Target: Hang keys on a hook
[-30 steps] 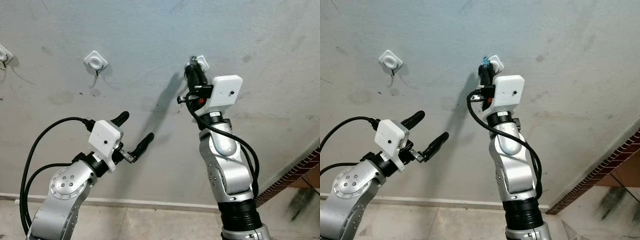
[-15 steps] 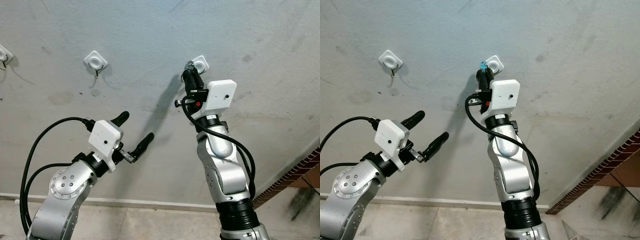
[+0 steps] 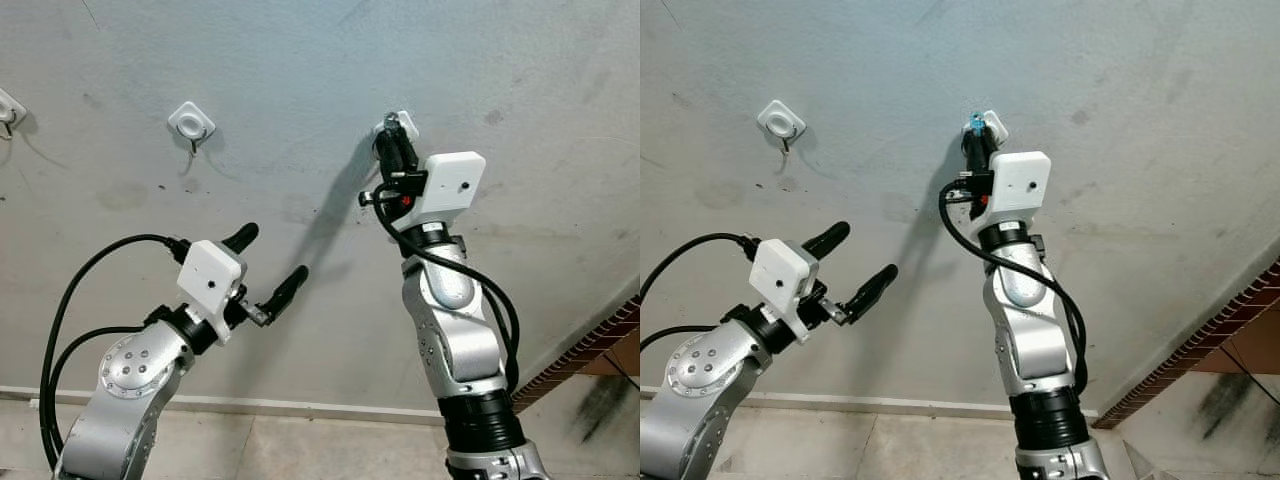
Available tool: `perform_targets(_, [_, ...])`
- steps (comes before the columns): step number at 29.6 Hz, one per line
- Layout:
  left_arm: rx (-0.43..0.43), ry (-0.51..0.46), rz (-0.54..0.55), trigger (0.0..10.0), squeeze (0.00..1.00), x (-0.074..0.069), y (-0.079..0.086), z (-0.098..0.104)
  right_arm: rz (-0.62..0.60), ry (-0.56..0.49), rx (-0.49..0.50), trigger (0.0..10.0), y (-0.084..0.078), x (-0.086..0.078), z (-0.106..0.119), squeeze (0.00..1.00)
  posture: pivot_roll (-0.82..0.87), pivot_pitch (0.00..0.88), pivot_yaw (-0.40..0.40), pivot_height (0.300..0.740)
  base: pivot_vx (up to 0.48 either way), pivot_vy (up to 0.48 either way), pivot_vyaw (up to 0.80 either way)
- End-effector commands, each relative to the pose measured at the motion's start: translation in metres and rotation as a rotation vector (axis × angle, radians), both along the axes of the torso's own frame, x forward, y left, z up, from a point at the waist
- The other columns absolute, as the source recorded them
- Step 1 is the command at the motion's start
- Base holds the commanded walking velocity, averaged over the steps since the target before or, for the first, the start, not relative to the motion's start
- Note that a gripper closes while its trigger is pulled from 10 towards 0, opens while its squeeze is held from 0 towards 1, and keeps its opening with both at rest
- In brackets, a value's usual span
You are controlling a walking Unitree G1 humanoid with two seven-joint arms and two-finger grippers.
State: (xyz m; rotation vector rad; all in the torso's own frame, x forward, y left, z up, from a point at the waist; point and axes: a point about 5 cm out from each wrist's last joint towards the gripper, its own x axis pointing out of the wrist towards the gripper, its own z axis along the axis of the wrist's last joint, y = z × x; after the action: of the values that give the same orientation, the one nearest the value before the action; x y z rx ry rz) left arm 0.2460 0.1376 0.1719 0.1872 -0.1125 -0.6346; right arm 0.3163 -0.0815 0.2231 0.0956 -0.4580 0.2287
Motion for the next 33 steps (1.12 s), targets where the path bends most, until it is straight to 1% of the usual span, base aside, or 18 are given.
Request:
perform_targets(1, [0.003,0.001,-0.011,10.0,0.00,-0.002,-0.003,0.000,-0.015,0.010,0.001,10.0,-0.004,0.000,-0.003,0.00,0.28,0.025,-0.040,0.740,0.000,0.000,0.00])
perform_targets(6, [0.003,0.001,-0.011,10.0,0.00,-0.001,-0.003,0.001,-0.021,0.023,0.000,10.0,-0.006,-0.001,-0.008,0.00,0.27,0.028,-0.039,0.740,0.000,0.000,0.00])
perform_targets(19, [0.005,0.001,-0.017,10.0,0.00,0.000,-0.003,0.000,-0.009,0.054,-0.002,10.0,-0.003,-0.008,-0.018,0.00,0.27,0.023,-0.033,0.740,0.000,0.000,0.00])
perform_targets(33, [0.006,0.000,-0.017,10.0,0.00,0.001,-0.003,0.000,0.003,0.036,-0.002,10.0,-0.001,-0.009,-0.012,0.00,0.27,0.014,-0.037,0.740,0.000,0.000,0.00])
